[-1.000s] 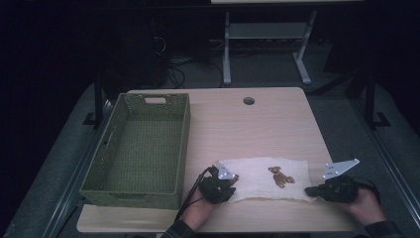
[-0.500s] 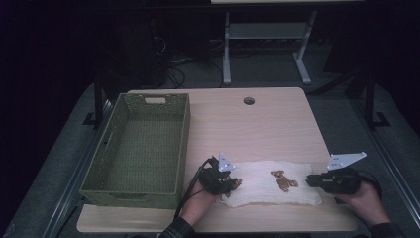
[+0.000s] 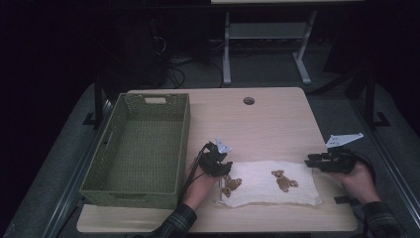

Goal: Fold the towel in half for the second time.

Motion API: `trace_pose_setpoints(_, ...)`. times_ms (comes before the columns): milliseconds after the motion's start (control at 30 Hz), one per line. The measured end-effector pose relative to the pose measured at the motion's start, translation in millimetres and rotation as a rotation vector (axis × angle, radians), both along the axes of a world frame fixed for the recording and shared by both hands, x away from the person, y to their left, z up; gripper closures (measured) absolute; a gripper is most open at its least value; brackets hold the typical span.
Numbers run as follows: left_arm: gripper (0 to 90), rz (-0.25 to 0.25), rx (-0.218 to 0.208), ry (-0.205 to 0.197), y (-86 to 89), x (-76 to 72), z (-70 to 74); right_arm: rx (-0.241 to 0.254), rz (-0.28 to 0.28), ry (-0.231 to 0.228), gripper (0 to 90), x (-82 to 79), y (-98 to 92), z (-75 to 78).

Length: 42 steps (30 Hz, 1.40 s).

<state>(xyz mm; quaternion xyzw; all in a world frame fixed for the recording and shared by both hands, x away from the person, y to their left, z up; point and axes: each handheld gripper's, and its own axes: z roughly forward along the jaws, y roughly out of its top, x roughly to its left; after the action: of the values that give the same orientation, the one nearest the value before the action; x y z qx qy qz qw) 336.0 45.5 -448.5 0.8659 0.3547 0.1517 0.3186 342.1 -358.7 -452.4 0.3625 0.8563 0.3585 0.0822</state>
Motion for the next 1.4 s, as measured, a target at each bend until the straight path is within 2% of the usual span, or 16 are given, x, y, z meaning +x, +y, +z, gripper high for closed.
trace_pose_setpoints(100,60.5,0.006,0.018,0.010,0.2,2.7,-5.3,-0.007,0.024,0.027,65.0,5.3,3.5,-7.0)
trace_pose_setpoints(200,62.5,0.010,0.035,0.022,0.5,4.7,-10.5,-0.042,0.036,0.040,67.7,6.5,7.6,-11.6)
trace_pose_setpoints(233,62.8,0.006,0.031,0.024,1.3,5.4,-11.3,-0.048,0.045,0.027,69.7,6.2,8.0,-13.2)
trace_pose_setpoints(300,64.9,0.003,0.026,0.028,1.6,5.6,-11.3,-0.052,0.042,0.033,74.7,5.2,8.5,-12.4)
trace_pose_setpoints(400,76.4,-0.010,0.004,0.049,1.2,5.6,-11.3,-0.048,0.058,0.034,84.4,4.3,8.7,-12.7)
trace_pose_setpoints(467,83.9,-0.012,-0.002,0.054,1.2,6.5,-11.3,-0.059,0.056,0.022,85.9,4.5,9.2,-12.4)
trace_pose_setpoints(633,85.9,0.011,-0.037,0.060,3.6,11.2,-9.8,-0.067,0.015,0.006,86.6,10.6,5.3,-9.0)
trace_pose_setpoints(767,86.2,0.028,-0.045,0.033,3.6,16.4,-4.7,-0.075,-0.006,-0.019,86.7,21.5,3.2,-3.8)
trace_pose_setpoints(867,86.2,0.047,-0.067,0.008,5.3,21.8,-2.3,-0.071,-0.016,-0.031,86.8,31.0,2.4,-2.1)
trace_pose_setpoints(933,86.2,0.068,-0.090,-0.011,5.8,25.3,-0.8,-0.058,-0.027,-0.039,86.8,37.2,1.5,-0.7)
trace_pose_setpoints(1067,86.2,0.081,-0.107,-0.031,7.4,27.6,2.9,-0.044,-0.036,-0.055,86.9,45.5,0.9,2.9)
trace_pose_setpoints(1200,86.2,0.071,-0.139,-0.056,10.1,21.1,13.1,-0.021,-0.035,-0.075,86.9,42.7,-2.6,7.9)
trace_pose_setpoints(1400,86.2,0.031,-0.152,-0.116,12.6,8.7,23.8,-0.009,-0.028,-0.114,87.0,29.1,-6.0,17.9)
